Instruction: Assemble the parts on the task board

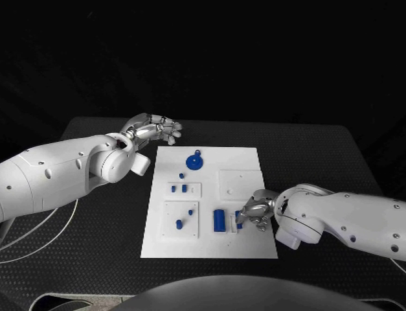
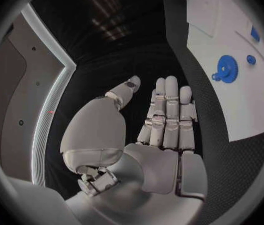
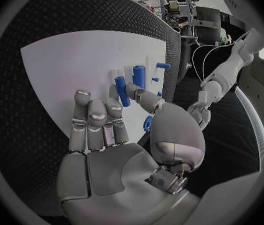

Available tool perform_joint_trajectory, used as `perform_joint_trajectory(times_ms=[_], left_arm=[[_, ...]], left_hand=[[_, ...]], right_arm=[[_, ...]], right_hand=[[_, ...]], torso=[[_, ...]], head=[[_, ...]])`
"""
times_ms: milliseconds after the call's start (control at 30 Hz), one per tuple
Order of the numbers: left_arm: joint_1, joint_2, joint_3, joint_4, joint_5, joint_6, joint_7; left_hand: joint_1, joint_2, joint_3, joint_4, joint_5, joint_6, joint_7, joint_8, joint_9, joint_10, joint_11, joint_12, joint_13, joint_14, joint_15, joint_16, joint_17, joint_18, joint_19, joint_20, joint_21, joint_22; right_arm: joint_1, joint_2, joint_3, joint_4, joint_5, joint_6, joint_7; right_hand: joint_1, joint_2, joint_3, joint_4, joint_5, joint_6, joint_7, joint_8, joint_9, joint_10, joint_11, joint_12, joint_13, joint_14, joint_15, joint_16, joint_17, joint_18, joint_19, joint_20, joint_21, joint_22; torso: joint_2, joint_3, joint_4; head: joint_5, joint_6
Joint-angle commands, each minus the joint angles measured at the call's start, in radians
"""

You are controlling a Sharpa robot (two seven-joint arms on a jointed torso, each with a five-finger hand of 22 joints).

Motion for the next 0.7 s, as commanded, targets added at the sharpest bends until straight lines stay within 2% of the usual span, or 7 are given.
perform_joint_trajectory(times_ms=[33,700], left_arm=[[0.002,0.001,0.000,0.003,-0.005,0.015,0.005],[0.003,0.000,0.000,0.004,-0.006,0.016,0.005]], left_hand=[[-0.009,-0.001,-0.001,0.006,-0.006,-0.004,-0.001,0.004,-0.001,-0.005,-0.002,-0.004,0.001,-0.001,0.006,-0.003,0.001,0.019,0.006,0.003,-0.006,0.009],[-0.008,-0.001,-0.001,0.007,-0.006,-0.005,-0.001,0.004,-0.001,-0.005,-0.002,-0.004,0.001,-0.001,0.006,-0.004,0.003,0.019,0.006,0.003,-0.006,0.010]], right_arm=[[-0.001,0.008,-0.001,-0.007,0.025,0.043,-0.001],[-0.006,0.028,-0.003,-0.033,0.020,0.060,-0.002]], right_hand=[[-0.010,-0.002,-0.008,-0.001,-0.002,0.001,0.001,-0.007,-0.003,0.005,-0.001,-0.004,-0.001,-0.005,-0.006,0.003,-0.001,0.006,0.004,0.001,0.003,0.006],[-0.021,-0.003,-0.024,0.000,-0.005,-0.001,0.001,-0.009,-0.004,0.000,-0.001,-0.006,-0.002,-0.008,-0.006,0.004,-0.002,0.006,0.002,0.001,0.002,0.006]], torso=[[0.000,-0.0003,0.0006],[0.000,0.0008,0.0000]], head=[[-0.001,-0.001],[0.007,-0.005]])
